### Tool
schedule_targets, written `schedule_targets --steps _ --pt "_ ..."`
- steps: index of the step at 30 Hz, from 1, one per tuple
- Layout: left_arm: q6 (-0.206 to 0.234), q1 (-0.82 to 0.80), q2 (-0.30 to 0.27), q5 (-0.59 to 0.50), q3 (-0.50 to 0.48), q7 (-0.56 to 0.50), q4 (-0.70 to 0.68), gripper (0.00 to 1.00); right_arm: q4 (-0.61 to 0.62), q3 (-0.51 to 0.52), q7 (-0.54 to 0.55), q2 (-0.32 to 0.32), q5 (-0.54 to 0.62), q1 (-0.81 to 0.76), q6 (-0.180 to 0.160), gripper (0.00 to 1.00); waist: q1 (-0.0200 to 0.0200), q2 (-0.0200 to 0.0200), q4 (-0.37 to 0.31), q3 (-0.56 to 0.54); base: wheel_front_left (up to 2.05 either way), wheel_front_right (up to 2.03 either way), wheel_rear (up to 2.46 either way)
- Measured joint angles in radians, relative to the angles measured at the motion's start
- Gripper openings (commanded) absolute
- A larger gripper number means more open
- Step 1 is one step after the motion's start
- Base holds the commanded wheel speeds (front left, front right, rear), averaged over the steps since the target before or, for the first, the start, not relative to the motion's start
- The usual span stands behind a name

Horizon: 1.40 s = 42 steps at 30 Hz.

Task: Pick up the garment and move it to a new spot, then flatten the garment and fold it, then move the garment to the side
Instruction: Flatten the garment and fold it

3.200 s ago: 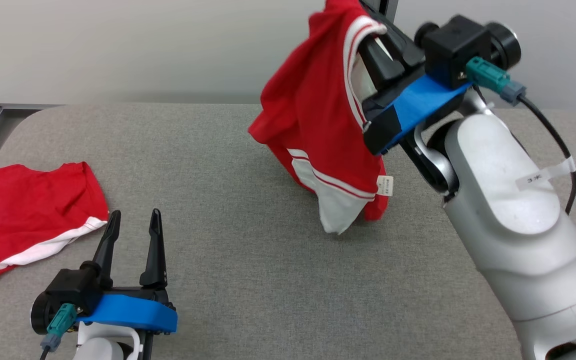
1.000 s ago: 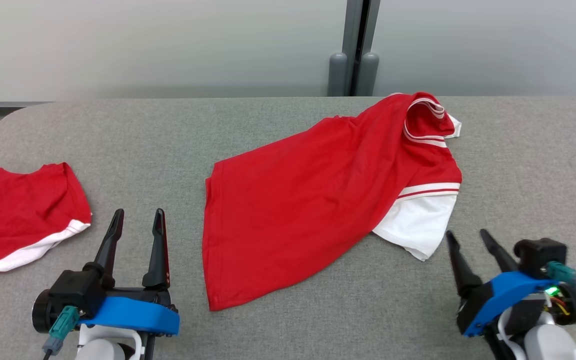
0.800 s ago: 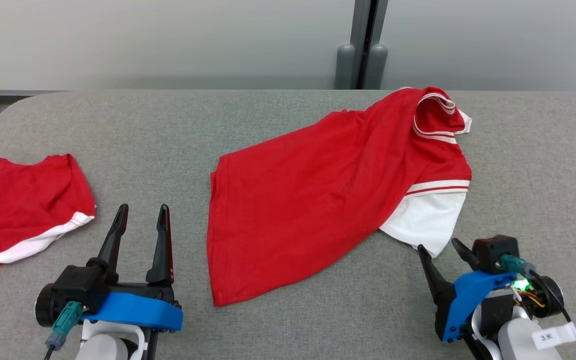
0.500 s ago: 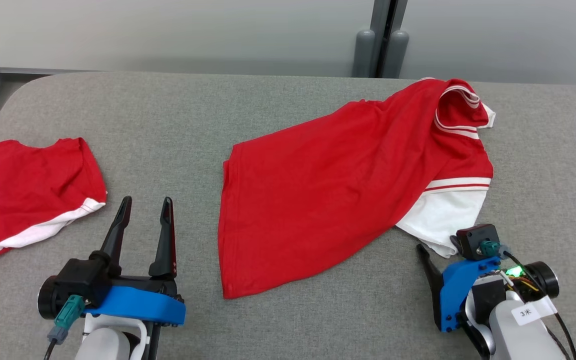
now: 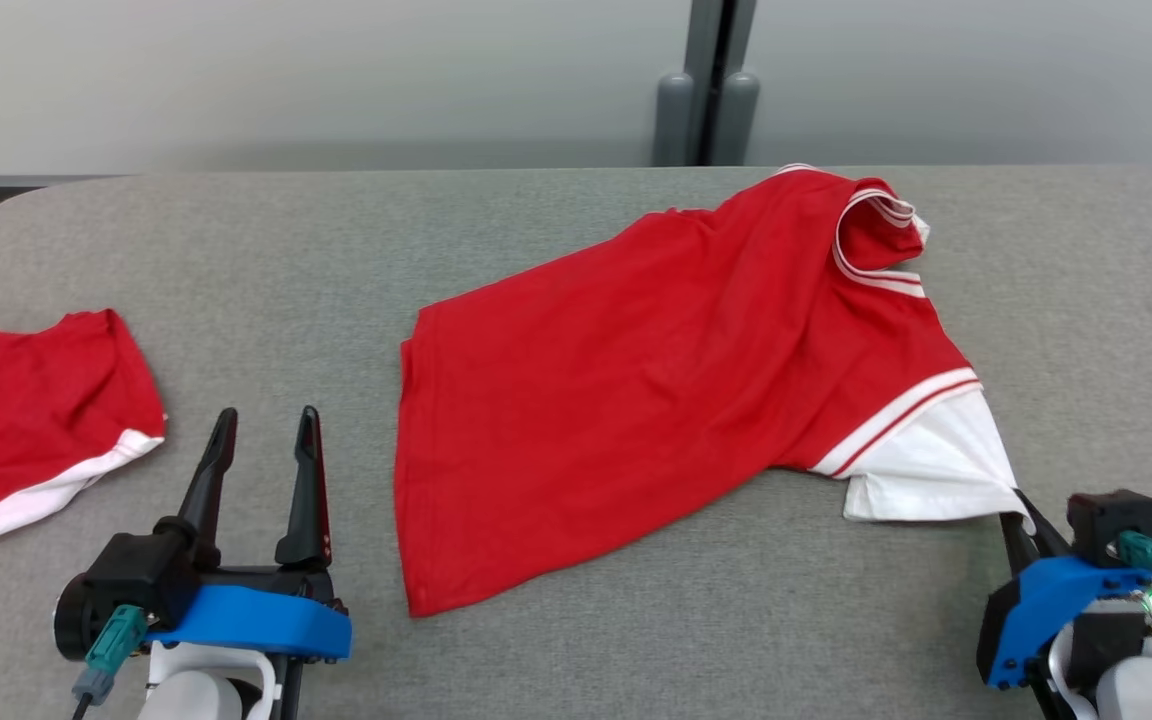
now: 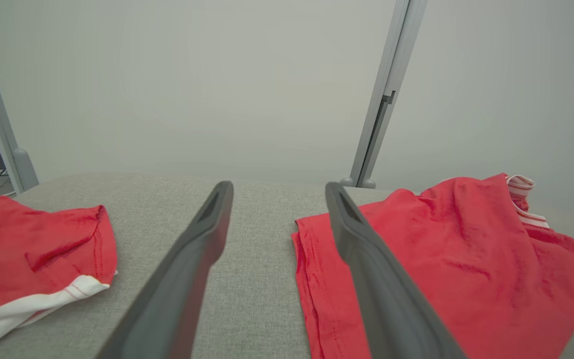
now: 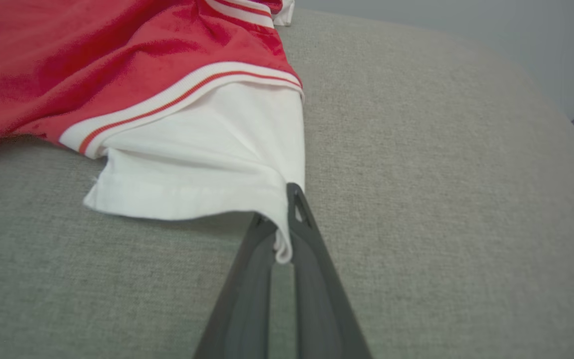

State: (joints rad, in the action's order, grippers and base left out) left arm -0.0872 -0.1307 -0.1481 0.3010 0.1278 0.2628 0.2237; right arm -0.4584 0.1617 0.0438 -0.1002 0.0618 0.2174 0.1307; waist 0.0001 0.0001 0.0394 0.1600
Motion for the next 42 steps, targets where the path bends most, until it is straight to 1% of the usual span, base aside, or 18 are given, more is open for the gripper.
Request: schedule_targets --steps 1,2,4,9,12,18,21,29,35,42 --pt "0.006 0.008 0.0 0.001 -0.011 0.0 -0.003 1.0 0.056 0.016 0.018 0.004 -0.007 -0.04 0.0 0.0 0.0 0.0 -0.017 -0.003 0.0 0.0 0.0" --pt "0.006 0.008 0.0 0.001 -0.011 0.0 -0.003 1.0 0.056 0.016 0.018 0.004 -0.007 -0.04 0.0 0.0 0.0 0.0 -0.017 -0.003 0.0 0.0 0.0" --pt "0.008 0.013 0.0 0.006 -0.018 0.0 -0.007 1.0 0.108 0.022 0.046 0.013 -0.036 -0.074 0.0 1.0 0.0 0.0 -0.034 -0.005 0.0 0.0 0.0" --pt "0.011 0.029 -0.002 0.006 -0.029 0.0 -0.013 1.0 0.254 0.003 0.055 0.032 -0.097 -0.143 0.0 1.0 0.0 0.0 -0.068 -0.022 0.0 0.0 0.0" --pt "0.016 0.043 -0.001 0.005 -0.034 0.0 -0.016 1.0 0.337 0.001 0.034 0.041 -0.146 -0.178 0.0 1.0 0.0 0.0 -0.082 -0.037 0.0 0.0 0.0" --pt "0.02 0.078 0.01 0.001 -0.044 0.0 -0.021 1.0 0.439 0.011 -0.018 0.048 -0.233 -0.207 0.0 1.0 -0.0001 0.0 -0.099 -0.071 0.0 0.0 0.0" --pt "0.029 0.106 0.013 0.0 -0.057 0.0 -0.024 1.0 0.435 -0.007 -0.038 0.049 -0.286 -0.207 0.0 1.0 -0.0002 0.0 -0.107 -0.093 0.0 0.0 0.0" --pt "0.025 0.148 0.022 0.0 -0.078 0.0 0.006 1.0 0.356 -0.053 -0.06 0.049 -0.23 -0.179 0.0 1.0 -0.0002 0.0 -0.109 -0.139 0.0 0.0 0.0" --pt "0.019 0.157 0.025 -0.003 -0.08 0.0 0.033 1.0 0.31 -0.061 -0.063 0.05 -0.229 -0.16 0.0 1.0 -0.0002 0.0 -0.089 -0.154 0.0 0.0 0.0" --pt "0.016 0.167 0.028 -0.003 -0.08 0.0 0.047 1.0 0.291 -0.066 -0.063 0.049 -0.229 -0.157 0.0 1.0 -0.0001 0.0 -0.07 -0.159 0.0 0.0 0.0"
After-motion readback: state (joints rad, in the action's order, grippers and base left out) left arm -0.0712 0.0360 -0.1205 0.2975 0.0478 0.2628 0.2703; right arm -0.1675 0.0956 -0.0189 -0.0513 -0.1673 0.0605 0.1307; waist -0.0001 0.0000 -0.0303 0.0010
